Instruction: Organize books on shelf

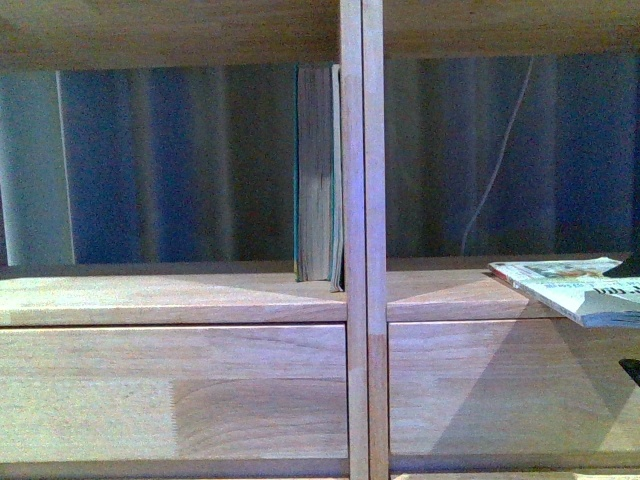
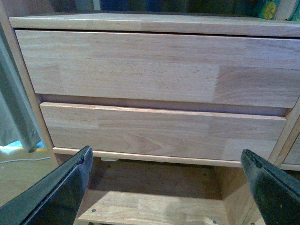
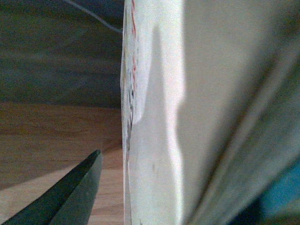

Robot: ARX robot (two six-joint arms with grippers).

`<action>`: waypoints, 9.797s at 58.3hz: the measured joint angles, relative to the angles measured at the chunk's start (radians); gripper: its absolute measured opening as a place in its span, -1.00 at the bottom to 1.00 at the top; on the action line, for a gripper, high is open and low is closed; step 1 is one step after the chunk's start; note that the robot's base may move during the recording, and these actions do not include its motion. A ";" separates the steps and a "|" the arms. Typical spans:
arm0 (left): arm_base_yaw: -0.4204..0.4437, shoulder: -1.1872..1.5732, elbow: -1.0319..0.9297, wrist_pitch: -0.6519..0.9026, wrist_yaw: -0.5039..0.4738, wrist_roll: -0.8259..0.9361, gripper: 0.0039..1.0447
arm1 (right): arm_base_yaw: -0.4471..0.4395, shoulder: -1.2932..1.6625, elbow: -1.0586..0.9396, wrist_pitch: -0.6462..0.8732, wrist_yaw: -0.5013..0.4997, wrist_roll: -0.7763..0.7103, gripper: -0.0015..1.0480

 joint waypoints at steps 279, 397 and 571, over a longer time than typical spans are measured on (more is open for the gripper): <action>-0.134 1.901 1.468 0.686 0.327 0.179 -0.88 | -0.253 -0.748 -0.246 -0.099 -0.552 -1.191 0.86; 0.007 1.330 0.938 0.556 0.334 -0.061 0.86 | -0.253 -0.748 -0.246 -0.099 -0.552 -1.199 0.86; 0.001 0.006 -0.001 0.006 0.000 -0.004 0.25 | 0.051 -1.564 -0.732 -0.803 0.059 -1.419 0.19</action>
